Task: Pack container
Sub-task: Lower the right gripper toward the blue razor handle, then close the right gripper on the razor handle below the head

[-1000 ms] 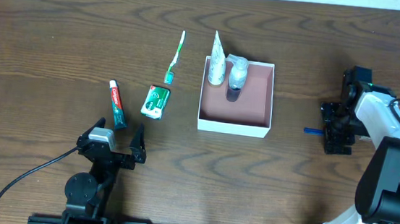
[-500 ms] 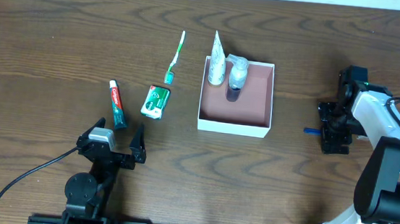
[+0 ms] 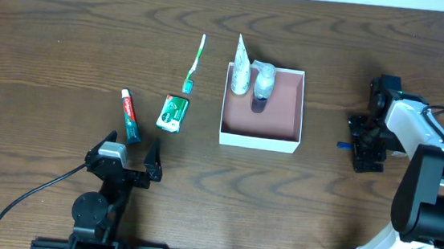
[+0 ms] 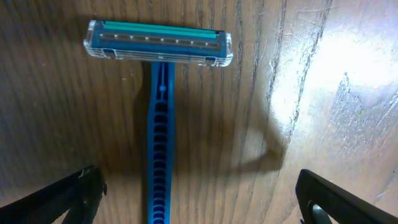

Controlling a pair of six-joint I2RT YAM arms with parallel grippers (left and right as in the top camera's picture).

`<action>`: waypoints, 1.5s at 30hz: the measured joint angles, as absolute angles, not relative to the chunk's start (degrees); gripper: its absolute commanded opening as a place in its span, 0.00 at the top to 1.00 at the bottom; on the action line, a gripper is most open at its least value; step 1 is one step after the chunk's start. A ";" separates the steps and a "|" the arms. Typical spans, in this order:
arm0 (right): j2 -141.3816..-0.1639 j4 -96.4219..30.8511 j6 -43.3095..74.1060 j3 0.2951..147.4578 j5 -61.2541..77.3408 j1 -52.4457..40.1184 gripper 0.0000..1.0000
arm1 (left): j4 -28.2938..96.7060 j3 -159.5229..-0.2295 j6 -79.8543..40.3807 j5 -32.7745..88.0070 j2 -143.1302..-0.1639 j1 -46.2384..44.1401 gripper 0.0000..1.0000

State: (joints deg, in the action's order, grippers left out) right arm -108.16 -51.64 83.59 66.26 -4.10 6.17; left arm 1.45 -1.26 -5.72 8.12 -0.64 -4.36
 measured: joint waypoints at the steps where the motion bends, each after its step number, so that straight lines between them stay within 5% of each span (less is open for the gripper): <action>1: -108.18 -51.62 83.59 66.26 -4.10 6.17 0.01 | 1.45 -1.26 -5.72 8.12 -0.64 -4.36 0.02; 45: -109.14 -49.80 83.94 66.85 -4.73 6.02 0.01 | 1.45 -1.26 -5.72 8.12 -0.64 -4.36 0.02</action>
State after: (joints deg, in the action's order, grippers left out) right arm -109.14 -49.80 83.94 66.85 -4.73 6.02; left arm 1.45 -1.26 -5.72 8.12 -0.64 -4.36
